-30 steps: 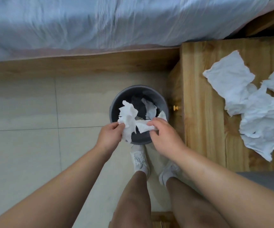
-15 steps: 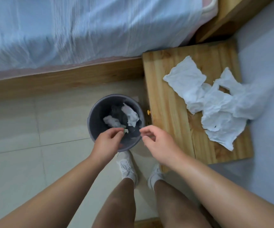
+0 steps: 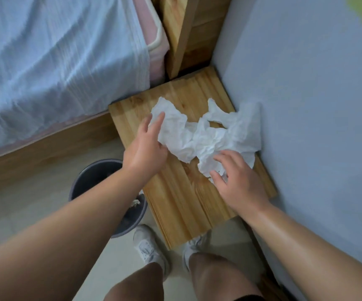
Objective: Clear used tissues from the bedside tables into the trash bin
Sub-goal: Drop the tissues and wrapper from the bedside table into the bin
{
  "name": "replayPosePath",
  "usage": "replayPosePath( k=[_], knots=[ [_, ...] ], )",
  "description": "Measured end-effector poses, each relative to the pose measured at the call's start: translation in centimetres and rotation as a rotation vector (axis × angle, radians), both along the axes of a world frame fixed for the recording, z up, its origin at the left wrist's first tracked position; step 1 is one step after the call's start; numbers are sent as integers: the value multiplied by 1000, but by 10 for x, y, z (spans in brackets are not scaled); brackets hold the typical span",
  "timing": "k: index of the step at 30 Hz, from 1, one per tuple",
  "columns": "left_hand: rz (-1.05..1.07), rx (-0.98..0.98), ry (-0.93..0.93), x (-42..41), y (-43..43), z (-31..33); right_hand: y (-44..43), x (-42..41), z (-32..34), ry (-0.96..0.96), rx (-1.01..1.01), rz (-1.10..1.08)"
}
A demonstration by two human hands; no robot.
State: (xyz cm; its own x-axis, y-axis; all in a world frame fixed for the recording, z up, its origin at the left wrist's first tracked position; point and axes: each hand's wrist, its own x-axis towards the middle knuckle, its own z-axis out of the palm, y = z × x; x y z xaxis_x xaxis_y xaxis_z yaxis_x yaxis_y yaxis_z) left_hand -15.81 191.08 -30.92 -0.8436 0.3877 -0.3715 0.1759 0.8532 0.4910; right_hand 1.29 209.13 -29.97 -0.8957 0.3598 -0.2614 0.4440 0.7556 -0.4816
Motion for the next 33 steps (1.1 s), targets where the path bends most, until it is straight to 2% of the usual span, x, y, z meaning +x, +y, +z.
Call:
replayPosePath(
  k=[3, 7, 15, 19, 25, 28, 33],
  knots=[
    [-147, -78, 70, -13, 8, -11, -1, -16, -8, 3, -16, 79],
    [-152, -51, 111, -9, -1, -19, -2, -38, -22, -84, 8, 68],
    [223, 315, -137, 13, -39, -5, 1, -47, -8, 155, -18, -119],
    [549, 505, -292, 17, -66, -1, -5, -53, 20, 252, -49, -211],
    [840, 740, -413, 35, -134, -2, -53, -77, 67, 493, -358, -389],
    [926, 674, -402, 52, -174, -10, -98, -79, 71, 416, -523, -367],
    [1103, 447, -485, 81, -229, -43, -178, -67, 43, 158, -707, -170]
  ],
)
